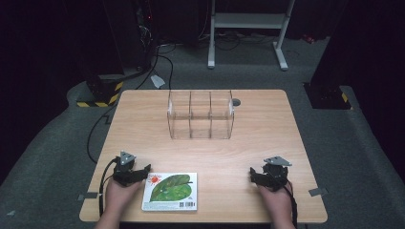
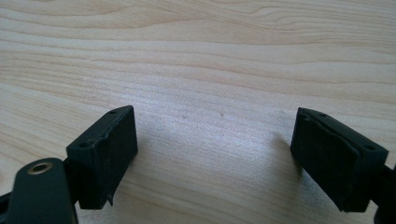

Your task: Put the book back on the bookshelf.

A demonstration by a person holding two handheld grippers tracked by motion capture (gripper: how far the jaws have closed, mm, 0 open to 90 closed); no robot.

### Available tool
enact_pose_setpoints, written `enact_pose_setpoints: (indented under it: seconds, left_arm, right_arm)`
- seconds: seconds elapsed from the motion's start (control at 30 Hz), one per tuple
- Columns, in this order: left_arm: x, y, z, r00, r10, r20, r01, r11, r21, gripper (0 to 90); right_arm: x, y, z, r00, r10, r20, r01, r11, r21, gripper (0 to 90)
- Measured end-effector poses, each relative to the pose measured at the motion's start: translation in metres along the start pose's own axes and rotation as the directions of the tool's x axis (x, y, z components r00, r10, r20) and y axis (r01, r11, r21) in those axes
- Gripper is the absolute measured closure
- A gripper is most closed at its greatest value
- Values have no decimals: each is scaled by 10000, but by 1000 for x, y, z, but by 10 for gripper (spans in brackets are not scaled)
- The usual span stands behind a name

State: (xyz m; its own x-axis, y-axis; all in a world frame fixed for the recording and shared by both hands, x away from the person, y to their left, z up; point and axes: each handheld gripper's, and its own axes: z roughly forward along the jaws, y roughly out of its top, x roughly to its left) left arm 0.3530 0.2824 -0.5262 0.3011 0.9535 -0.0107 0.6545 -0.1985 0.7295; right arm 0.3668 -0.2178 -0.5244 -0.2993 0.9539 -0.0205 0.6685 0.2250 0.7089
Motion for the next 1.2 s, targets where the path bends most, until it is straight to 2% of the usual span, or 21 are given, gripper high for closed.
enact_pose_setpoints:
  seconds: [0.13, 0.23, 0.27, 0.3, 0.33, 0.37, 0.47, 0.57, 0.67, 0.73, 0.77, 0.8, 0.93, 1.07, 1.1, 1.17, 1.2]
  left_arm:
    - [1, 4, -6, 9996, -239, 147, 237, 9996, 142, 226]
    - [0, 8, -15, 9999, -30, 97, 28, 9998, 217, 217]
    - [0, 9, -17, 9998, -106, 161, 103, 9998, 177, 213]
    - [0, 9, -21, 9983, -365, 450, 362, 9993, 72, 213]
    - [0, 10, -24, 9983, -295, 510, 289, 9995, 118, 213]
    - [-1, 10, -28, 9993, -80, 375, 76, 9999, 95, 213]
    - [-4, 7, -38, 9981, -114, 612, 120, 9999, -98, 213]
    - [-8, -1, -46, 9979, -31, 653, 46, 9997, -237, 212]
    - [-12, -12, -49, 9969, -274, 739, 316, 9979, -570, 217]
    - [-12, -18, -50, 9945, -465, 939, 534, 9959, -727, 228]
    - [-13, -20, -50, 9926, -472, 1117, 557, 9957, -744, 228]
    - [-13, -21, -51, 9925, -322, 1178, 407, 9966, -710, 228]
    - [-18, -23, -53, 9898, -196, 1413, 302, 9969, -733, 228]
    - [-22, -26, -50, 9886, 43, 1505, 59, 9977, -678, 227]
    - [-23, -26, -50, 9883, 89, 1525, 12, 9978, -656, 227]
    - [-24, -28, -50, 9866, -100, 1629, 219, 9972, -714, 226]
    - [-25, -29, -51, 9855, -121, 1691, 243, 9972, -706, 226]
  right_arm:
    - [0, 0, -1, 10000, 64, -8, -64, 10000, 13, 169]
    - [0, 0, -4, 10000, 37, -12, -37, 10000, -37, 175]
    - [1, 0, -5, 9999, 61, -145, -62, 9999, -102, 179]
    - [1, 1, -5, 9997, 60, -230, -63, 9999, -147, 181]
    - [3, 1, -6, 9996, -32, -284, 27, 9998, -186, 182]
    - [6, 2, -7, 9995, -65, -299, 59, 9998, -205, 183]
    - [12, 4, -10, 9982, -295, -529, 277, 9990, -346, 195]
    - [21, 6, -14, 9956, -445, -828, 399, 9976, -557, 194]
    - [32, 7, -16, 9921, -669, -1057, 597, 9958, -701, 189]
    - [42, 8, -18, 9898, -765, -1201, 685, 9952, -692, 186]
    - [45, 8, -18, 9883, -860, -1258, 771, 9943, -743, 190]
    - [51, 9, -18, 9863, -869, -1399, 775, 9944, -713, 193]
    - [74, 12, -20, 9747, -1103, -1943, 949, 9917, -869, 191]
    - [106, 17, -23, 9567, -1632, -2409, 1371, 9831, -1217, 189]
    - [113, 18, -23, 9516, -1695, -2564, 1412, 9820, -1253, 200]
    - [127, 20, -22, 9352, -1803, -3048, 1468, 9806, -1298, 218]
    - [133, 20, -21, 9282, -2011, -3131, 1655, 9767, -1367, 216]
